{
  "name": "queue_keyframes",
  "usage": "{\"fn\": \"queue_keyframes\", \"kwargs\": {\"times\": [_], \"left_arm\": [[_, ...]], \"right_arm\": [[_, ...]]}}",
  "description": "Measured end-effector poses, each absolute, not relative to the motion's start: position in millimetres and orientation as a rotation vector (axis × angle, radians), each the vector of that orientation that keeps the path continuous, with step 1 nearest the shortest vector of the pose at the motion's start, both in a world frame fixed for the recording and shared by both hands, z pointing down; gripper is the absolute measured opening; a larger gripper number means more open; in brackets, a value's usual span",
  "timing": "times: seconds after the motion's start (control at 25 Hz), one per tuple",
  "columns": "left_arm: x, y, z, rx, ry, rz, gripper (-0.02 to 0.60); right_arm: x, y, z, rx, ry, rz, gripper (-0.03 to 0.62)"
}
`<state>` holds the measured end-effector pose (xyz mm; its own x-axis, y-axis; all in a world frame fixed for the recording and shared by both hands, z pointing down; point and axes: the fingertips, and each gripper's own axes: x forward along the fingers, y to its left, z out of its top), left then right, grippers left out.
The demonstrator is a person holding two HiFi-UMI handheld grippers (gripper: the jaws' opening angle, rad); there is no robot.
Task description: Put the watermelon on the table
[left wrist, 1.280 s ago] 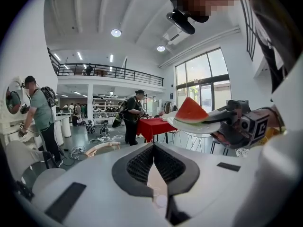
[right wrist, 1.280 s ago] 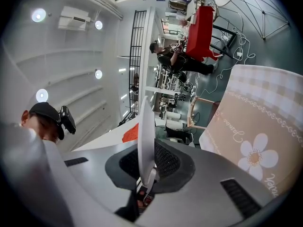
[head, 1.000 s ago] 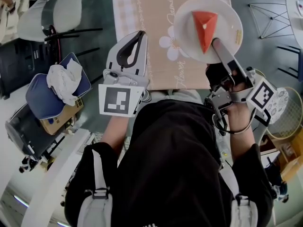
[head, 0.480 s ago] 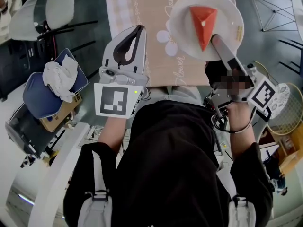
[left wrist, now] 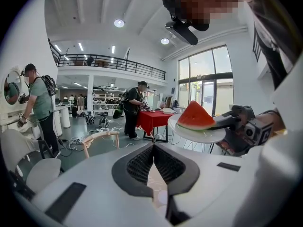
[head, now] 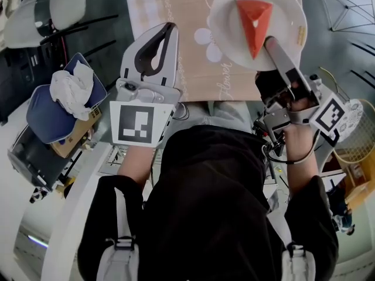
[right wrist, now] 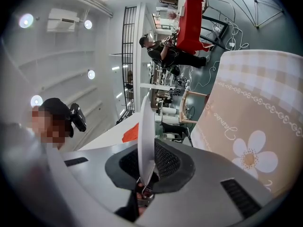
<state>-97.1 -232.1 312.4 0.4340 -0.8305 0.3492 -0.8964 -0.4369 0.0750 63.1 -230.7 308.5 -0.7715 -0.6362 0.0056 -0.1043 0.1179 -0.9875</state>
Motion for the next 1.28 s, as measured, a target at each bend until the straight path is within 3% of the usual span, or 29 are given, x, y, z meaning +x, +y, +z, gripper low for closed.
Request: {"fn": "queue_keyframes", "kwargs": {"times": [1.28], "left_arm": [[-92.7,-233.3,393.3,2.371,-1.471,0.465,0.012]], "right_arm": [[66.3,-236.0,382.6,-0.658,1.997,-1.756,0.026]]}}
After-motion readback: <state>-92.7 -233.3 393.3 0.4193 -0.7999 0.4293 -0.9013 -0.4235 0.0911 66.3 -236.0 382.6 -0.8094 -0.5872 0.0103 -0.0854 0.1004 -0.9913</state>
